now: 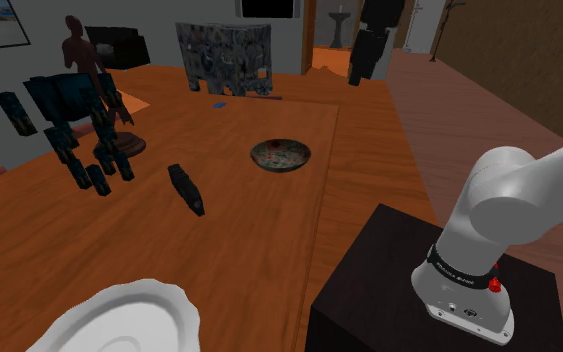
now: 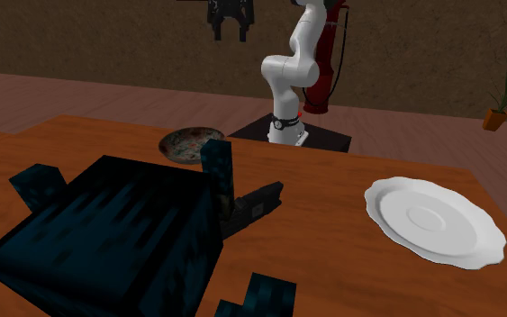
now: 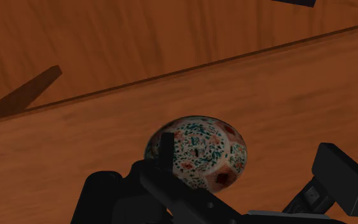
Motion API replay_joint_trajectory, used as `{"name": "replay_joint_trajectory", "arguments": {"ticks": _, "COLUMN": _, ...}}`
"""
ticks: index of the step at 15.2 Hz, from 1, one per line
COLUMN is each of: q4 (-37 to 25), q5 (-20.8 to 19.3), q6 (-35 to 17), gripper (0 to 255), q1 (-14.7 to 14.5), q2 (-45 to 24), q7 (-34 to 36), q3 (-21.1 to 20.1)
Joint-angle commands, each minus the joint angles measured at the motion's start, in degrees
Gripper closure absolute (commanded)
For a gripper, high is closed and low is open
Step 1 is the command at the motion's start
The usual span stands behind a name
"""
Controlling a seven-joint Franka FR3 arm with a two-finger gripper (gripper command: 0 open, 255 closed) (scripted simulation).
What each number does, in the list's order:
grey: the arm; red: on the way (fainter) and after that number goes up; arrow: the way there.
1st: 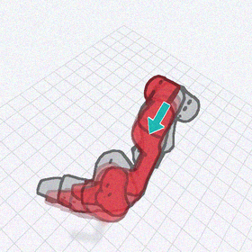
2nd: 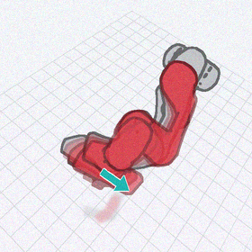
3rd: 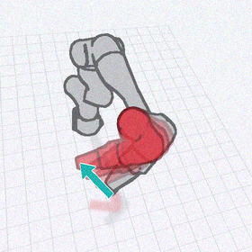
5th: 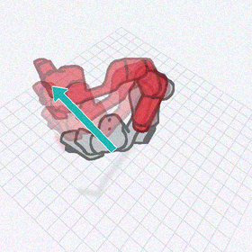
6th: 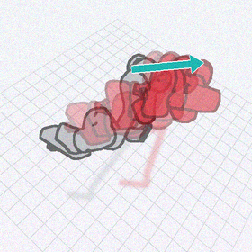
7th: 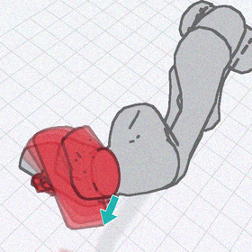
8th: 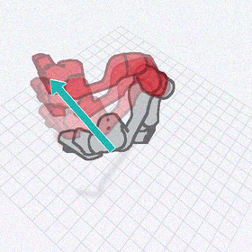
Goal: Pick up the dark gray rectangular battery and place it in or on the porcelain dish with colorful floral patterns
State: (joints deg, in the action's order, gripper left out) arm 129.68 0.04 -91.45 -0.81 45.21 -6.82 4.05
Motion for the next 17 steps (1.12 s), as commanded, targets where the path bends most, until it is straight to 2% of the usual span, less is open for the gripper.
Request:
{"name": "replay_joint_trajectory", "arguments": {"ticks": 1, "q4": 0.0, "q5": 0.0, "q6": 0.0, "gripper": 0, "q1": 0.0, "q2": 0.0, "q7": 0.0, "q3": 0.0}}
{"name": "replay_joint_trajectory", "arguments": {"ticks": 9, "q4": 0.2, "q5": 3.8, "q6": -9.1, "gripper": 0, "q1": -1.3, "q2": -9.6, "q7": 11.4, "q3": -8.3}}
{"name": "replay_joint_trajectory", "arguments": {"ticks": 17, "q4": -4.7, "q5": 4.5, "q6": -17.0, "gripper": 0, "q1": -1.8, "q2": -23.4, "q7": 22.6, "q3": -15.7}}
